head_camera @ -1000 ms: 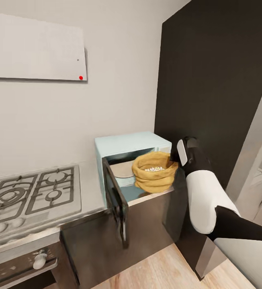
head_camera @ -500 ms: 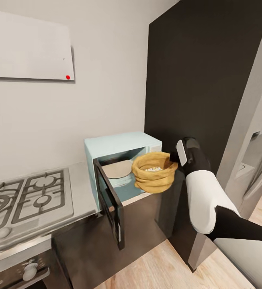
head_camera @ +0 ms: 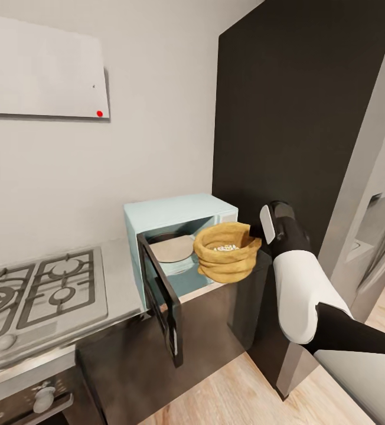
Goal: In the kitchen, take the popcorn bag from the countertop, put it into the microwave, and heat it until the popcorn is cooked so the cooked popcorn ends up inside the bag.
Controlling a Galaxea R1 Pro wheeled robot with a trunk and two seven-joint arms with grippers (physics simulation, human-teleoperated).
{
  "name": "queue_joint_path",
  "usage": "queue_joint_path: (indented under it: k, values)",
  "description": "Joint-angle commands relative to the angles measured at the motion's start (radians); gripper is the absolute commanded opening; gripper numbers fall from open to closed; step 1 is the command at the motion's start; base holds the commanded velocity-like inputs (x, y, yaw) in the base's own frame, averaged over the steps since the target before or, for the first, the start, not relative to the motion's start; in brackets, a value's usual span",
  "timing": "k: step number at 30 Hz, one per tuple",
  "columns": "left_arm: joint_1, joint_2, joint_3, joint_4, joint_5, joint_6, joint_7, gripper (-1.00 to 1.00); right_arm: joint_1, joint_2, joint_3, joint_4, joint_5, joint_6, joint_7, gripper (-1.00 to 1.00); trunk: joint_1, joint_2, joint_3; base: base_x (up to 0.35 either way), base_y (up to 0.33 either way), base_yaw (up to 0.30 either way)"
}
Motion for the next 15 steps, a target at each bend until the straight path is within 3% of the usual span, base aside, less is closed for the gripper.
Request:
queue_joint_path:
  k: [1, 5, 15]
  values:
    - [0.0, 0.0, 0.002, -0.001, 0.004, -0.001, 0.0, 1.0, -0.001, 0.001, -0.005, -0.001, 0.009, 0.004, 0.005, -1.0, 0.0, -0.001, -0.001, 0.0, 0.0, 0.0]
    - [0.0, 0.0, 0.002, -0.002, 0.004, -0.001, 0.0, 1.0, -0.001, 0.001, -0.005, 0.0, 0.007, 0.004, 0.005, -1.0, 0.0, -0.001, -0.001, 0.0, 0.097, 0.0]
    - [0.0, 0.0, 0.002, -0.002, 0.004, -0.001, 0.0, 1.0, -0.001, 0.001, -0.006, -0.001, 0.006, 0.004, 0.006, -1.0, 0.0, -0.001, -0.001, 0.0, 0.288, 0.0]
